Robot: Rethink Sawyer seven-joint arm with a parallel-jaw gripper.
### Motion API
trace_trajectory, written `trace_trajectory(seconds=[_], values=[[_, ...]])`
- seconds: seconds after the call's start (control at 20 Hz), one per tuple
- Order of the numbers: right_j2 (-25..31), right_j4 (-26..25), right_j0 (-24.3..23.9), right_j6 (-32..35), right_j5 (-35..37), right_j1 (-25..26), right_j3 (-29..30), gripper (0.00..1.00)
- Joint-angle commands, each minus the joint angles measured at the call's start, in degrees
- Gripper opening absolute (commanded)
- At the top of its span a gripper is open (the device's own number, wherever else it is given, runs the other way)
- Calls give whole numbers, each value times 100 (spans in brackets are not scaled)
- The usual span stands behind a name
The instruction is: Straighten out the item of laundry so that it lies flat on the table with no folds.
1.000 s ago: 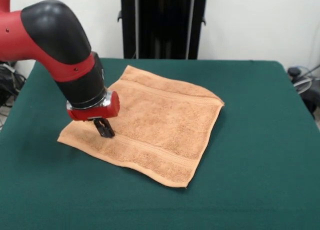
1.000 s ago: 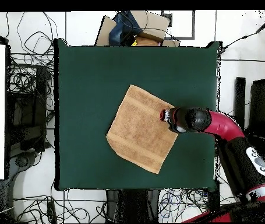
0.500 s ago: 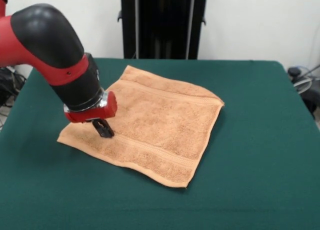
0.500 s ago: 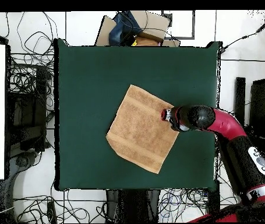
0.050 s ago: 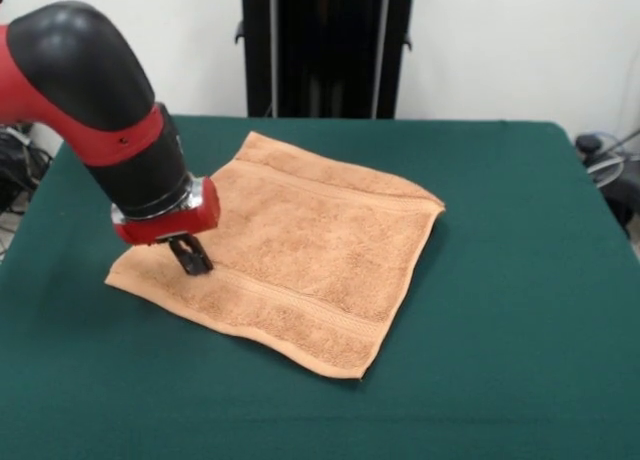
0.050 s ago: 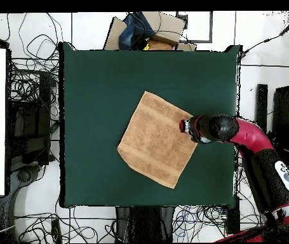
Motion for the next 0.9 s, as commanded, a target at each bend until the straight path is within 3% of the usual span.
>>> trace_trajectory(seconds=[0.05, 0.4, 0.6, 0.9], values=[[-208, -634, 12, -541, -711, -481, -296, 0], [-340, -777, 184, 73, -1118, -694, 164, 0], [-648, -728, 524, 1169, -1727, -1344, 1151, 0], [-1092, -208, 1097, 2010, -2153, -2143, 2006, 0]])
